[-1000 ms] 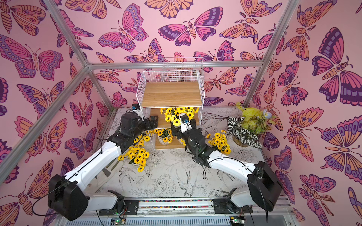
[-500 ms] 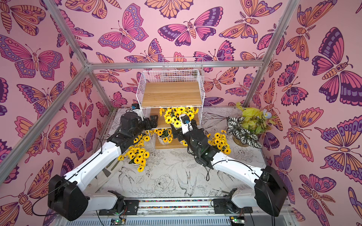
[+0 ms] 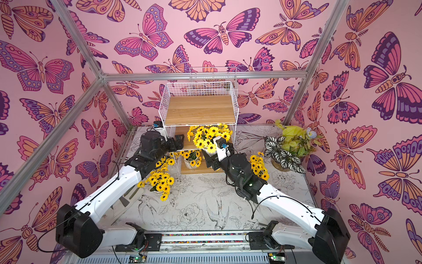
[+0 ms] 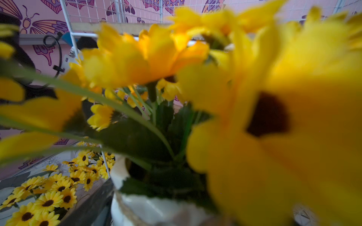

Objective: Take the sunflower pots off the shelves
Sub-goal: Pick up the sunflower pot from the shelf.

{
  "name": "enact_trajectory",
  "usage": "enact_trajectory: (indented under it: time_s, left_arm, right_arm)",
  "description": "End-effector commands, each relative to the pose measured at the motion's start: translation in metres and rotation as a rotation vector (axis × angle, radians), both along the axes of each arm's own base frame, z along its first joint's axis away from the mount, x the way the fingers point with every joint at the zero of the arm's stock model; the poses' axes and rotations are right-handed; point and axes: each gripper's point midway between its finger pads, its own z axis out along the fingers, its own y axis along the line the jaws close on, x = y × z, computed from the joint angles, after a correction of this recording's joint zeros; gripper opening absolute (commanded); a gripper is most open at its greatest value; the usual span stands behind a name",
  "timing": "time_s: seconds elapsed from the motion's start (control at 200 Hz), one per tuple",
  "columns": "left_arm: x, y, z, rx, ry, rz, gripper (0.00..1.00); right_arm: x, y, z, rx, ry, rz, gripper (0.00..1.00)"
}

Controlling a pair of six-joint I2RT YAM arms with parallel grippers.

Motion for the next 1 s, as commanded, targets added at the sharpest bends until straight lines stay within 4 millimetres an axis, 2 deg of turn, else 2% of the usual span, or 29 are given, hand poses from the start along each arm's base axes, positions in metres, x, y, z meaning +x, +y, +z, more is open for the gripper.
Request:
enact_trajectory:
  time_s: [0.0, 0.205, 0.29, 0.626, 0.786, 0.996]
  left_arm:
    - [0.005, 0.008, 0.002, 0.014, -0.023, 0.029, 0.99]
    - [0.005, 0.007, 0.004, 0.014, -0.027, 0.025, 0.99]
    - [0.006, 0.007, 0.003, 0.015, -0.026, 0.025, 0.99]
    - [0.007, 0.005, -0.001, 0.013, -0.020, 0.019, 0.98]
    - [0.007, 0.003, 0.000, 0.008, -0.018, 0.010, 0.98]
    - [0.004, 0.001, -0.003, 0.000, -0.010, -0.001, 0.98]
  right_arm:
    - [-0.016, -0.006, 0.045, 0.114, -0.088, 0.033, 0.02]
    - [-0.031, -0.020, 0.037, 0.126, -0.052, 0.048, 0.04]
    - [-0.038, -0.025, 0.028, 0.118, -0.030, 0.054, 0.04]
    - [-0.058, -0.048, -0.023, 0.075, 0.075, 0.046, 0.05]
    - [-0.061, -0.053, -0.054, 0.069, 0.134, 0.033, 0.06]
    - [-0.063, -0.070, -0.090, 0.065, 0.173, -0.033, 0.07]
